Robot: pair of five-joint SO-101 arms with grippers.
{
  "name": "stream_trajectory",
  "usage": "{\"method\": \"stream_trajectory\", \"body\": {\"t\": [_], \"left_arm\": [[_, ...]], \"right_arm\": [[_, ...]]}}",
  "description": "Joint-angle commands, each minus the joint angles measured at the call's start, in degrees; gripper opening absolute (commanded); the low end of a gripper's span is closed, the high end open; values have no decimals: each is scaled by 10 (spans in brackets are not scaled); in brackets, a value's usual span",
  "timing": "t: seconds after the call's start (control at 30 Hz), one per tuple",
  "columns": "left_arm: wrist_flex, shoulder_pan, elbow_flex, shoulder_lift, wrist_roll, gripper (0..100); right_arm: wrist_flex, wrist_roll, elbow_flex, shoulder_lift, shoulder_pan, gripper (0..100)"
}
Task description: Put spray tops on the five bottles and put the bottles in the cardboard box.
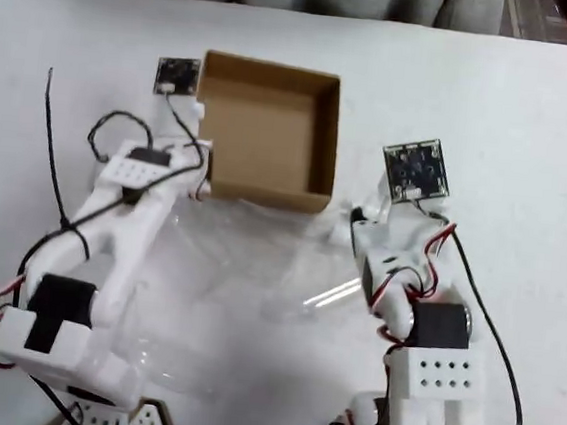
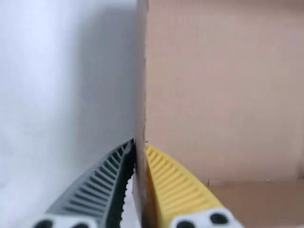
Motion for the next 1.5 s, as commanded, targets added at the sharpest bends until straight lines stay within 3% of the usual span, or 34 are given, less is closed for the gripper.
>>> {"method": "stream_trajectory", "body": {"t": [0.0, 0.27, 0.4, 0.57, 0.83, 1.07, 1.47], "left_arm": [[-68, -5, 19, -40, -1, 20], [-176, -6, 68, 2, -5, 20], [-175, -6, 68, 12, -5, 20], [-93, -3, 67, -24, -6, 32], [-24, -18, 67, -60, 0, 314], [-27, -42, 61, -61, 0, 335], [-151, -37, 62, -52, -4, 335]], "right_arm": [[-5, 6, -5, -15, 7, 16], [12, 6, -10, -19, 7, 16], [20, 5, -6, -62, 7, 16], [27, 5, -4, -128, 2, 16], [-3, 6, -4, -118, 1, 16], [-22, 7, -5, -89, -44, 16], [-158, 5, 68, -94, -61, 16]]}}
